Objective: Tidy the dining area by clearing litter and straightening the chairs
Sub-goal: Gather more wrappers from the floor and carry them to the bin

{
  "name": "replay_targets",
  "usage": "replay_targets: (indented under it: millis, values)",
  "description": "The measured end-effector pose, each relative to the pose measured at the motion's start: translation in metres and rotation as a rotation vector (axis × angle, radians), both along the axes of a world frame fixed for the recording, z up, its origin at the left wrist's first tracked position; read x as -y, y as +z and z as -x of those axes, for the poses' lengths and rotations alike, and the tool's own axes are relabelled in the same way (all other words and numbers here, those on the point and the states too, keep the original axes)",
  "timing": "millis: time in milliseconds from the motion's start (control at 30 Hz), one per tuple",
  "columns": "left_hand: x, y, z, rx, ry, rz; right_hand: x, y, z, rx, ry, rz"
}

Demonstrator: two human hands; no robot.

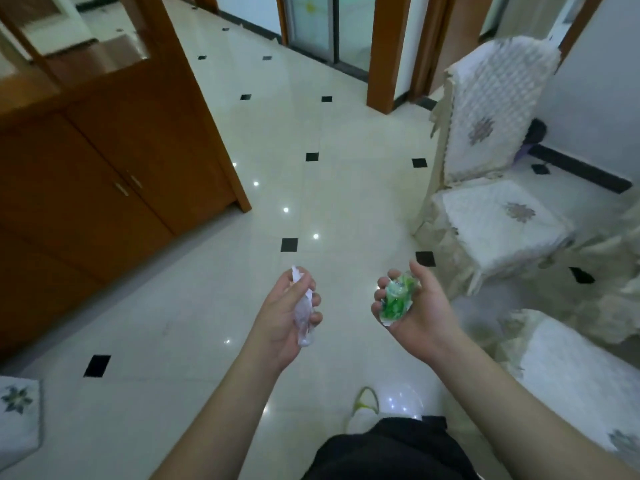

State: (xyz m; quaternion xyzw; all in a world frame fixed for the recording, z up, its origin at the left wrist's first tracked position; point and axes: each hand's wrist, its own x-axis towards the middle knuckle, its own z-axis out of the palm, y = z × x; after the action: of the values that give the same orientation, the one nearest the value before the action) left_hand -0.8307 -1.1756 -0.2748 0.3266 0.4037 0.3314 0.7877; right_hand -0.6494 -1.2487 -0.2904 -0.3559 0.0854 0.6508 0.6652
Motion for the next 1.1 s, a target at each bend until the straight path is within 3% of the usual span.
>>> replay_targets:
  millis: [200, 433, 833, 1100]
  values:
    - [-0.101, 0.012, -0.068, 0.018, -0.016, 0.025, -0.086, 0.004, -0.075, 0.014, 0.059, 0.020]
    - [-0.200, -0.012, -0.102, 0.028, 0.002, 0.095, -0.185, -0.001, -0.130, 0.072, 0.109, 0.077]
    - [-0.445, -0.018, -0.148, 0.009, -0.188, 0.173, -0.397, -0.003, -0.169, 0.115, 0.026, 0.109]
    - [-0.554, -0.019, -0.238, 0.036, -0.302, 0.161, -0.486, -0.004, -0.234, 0.131, -0.055, 0.124]
